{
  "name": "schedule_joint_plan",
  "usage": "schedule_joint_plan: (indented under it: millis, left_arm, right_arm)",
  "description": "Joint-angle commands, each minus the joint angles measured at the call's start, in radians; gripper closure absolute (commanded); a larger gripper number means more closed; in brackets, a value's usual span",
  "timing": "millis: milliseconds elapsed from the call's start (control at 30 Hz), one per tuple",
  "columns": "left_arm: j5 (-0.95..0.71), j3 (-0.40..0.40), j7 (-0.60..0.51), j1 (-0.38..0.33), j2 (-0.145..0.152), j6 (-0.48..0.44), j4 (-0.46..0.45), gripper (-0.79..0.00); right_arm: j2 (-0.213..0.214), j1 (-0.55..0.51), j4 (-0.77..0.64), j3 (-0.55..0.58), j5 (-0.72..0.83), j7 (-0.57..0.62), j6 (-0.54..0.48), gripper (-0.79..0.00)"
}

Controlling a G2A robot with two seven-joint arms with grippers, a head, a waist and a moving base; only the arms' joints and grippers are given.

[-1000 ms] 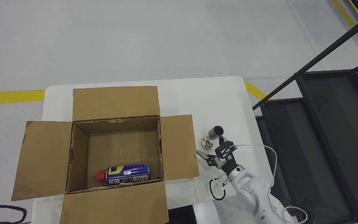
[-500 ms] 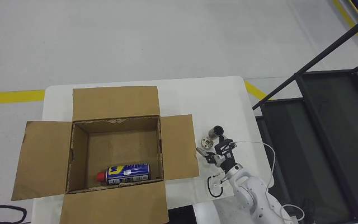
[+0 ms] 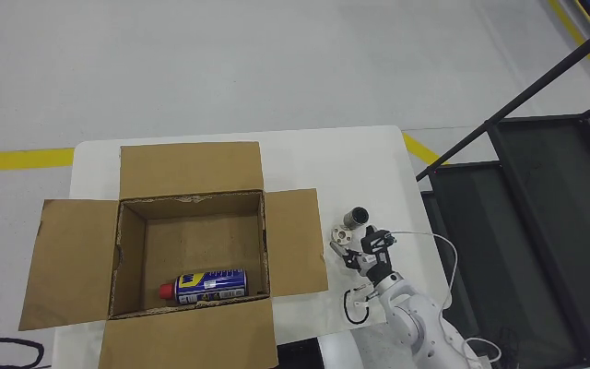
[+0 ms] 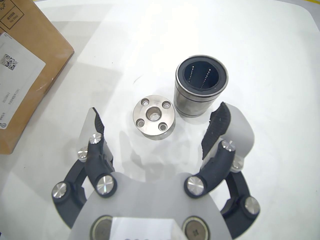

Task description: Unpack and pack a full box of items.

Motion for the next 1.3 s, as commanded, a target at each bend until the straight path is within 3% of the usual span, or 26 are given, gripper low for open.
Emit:
schedule_joint_plan:
  millis: [0,933,1267]
  left_arm:
    - [0.000,0.000,0.000,0.000,0.000,0.000,0.000,-0.785]
    - [0.000,0.000,0.000,0.000,0.000,0.000,0.000,-0.785]
    - [0.000,0.000,0.000,0.000,0.000,0.000,0.000,-0.785]
  right_arm:
    - [-0.002,0.015,0.014,-0.005,0.010,-0.005,0.004,-0.757]
    - [-0.015,0.174,0.189,-0.026,0.077,-0.017,0.002,-0.714]
    - [-0.018,0.227,0.244,-0.033,0.088,-0.001,-0.011,-0.483]
